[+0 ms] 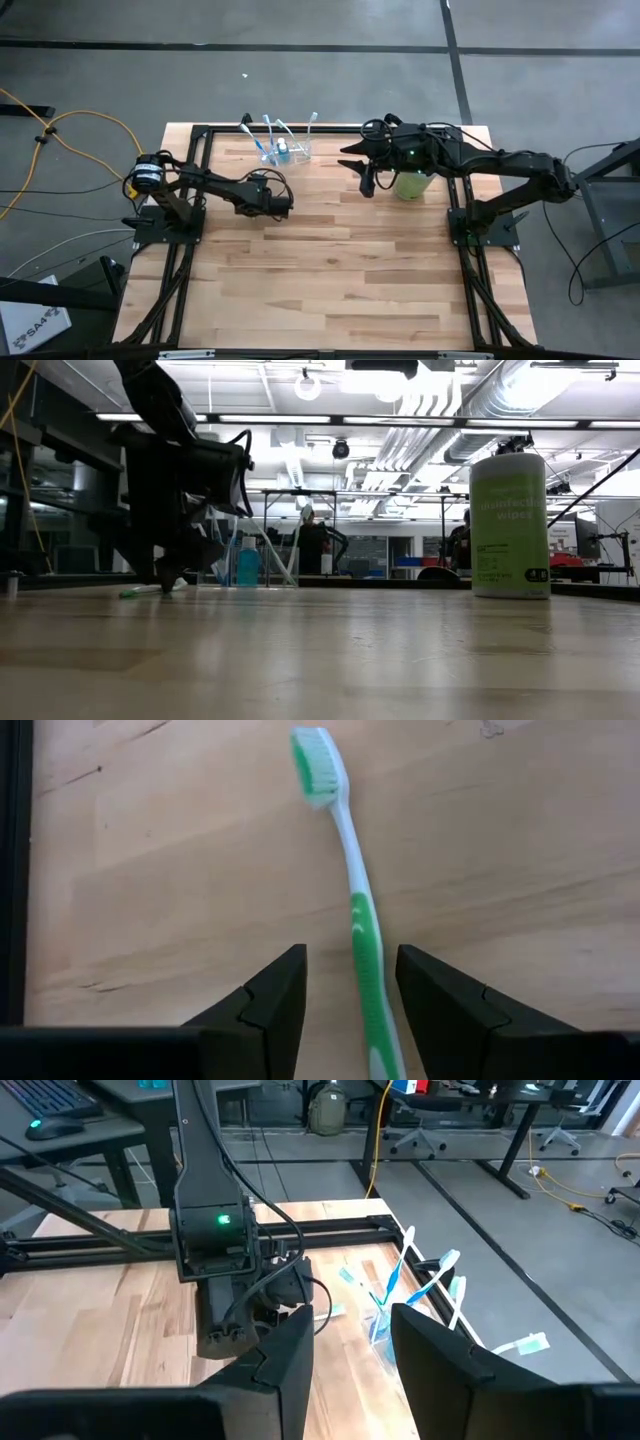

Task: Pick & Place toothbrushing station
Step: Put the green toothbrush into the right section of the transparent organizer

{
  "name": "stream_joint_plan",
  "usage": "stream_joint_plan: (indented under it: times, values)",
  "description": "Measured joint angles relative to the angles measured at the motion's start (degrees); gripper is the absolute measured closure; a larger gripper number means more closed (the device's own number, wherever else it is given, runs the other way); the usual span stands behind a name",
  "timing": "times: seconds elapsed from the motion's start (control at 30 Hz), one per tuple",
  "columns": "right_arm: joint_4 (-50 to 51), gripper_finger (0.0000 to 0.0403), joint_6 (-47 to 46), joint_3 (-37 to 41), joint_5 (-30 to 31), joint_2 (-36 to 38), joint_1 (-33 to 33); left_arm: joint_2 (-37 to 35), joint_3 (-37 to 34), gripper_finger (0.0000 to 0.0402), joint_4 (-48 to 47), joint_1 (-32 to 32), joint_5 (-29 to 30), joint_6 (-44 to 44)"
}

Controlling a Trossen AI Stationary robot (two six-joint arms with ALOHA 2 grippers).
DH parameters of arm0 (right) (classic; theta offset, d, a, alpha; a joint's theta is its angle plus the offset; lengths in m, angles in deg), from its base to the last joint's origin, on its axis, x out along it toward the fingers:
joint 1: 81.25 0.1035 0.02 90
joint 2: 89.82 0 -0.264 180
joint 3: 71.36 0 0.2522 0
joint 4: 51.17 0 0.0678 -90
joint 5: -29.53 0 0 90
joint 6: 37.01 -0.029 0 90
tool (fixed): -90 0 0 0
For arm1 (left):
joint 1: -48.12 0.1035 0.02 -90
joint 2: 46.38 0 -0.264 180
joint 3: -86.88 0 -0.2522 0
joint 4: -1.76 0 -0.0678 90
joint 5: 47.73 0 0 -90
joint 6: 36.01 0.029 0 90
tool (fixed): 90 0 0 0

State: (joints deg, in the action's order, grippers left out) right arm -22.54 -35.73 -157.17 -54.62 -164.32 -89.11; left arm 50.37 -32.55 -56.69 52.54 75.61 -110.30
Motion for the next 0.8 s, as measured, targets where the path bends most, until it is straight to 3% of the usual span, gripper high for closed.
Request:
stream_joint_plan:
  times: [0.3, 0.8]
  values:
    - [0.0, 0.0275, 0.0, 0.0, -0.2, 0.0, 0.0, 0.0, -0.1, 0.0251, -0.2, 0.8, -2.3, 0.4]
    - [0.0, 0.0275, 0.0, 0.0, -0.4, 0.0, 0.0, 0.1, -0.1, 0.0356, 0.2, 0.8, -6.3, 1.5]
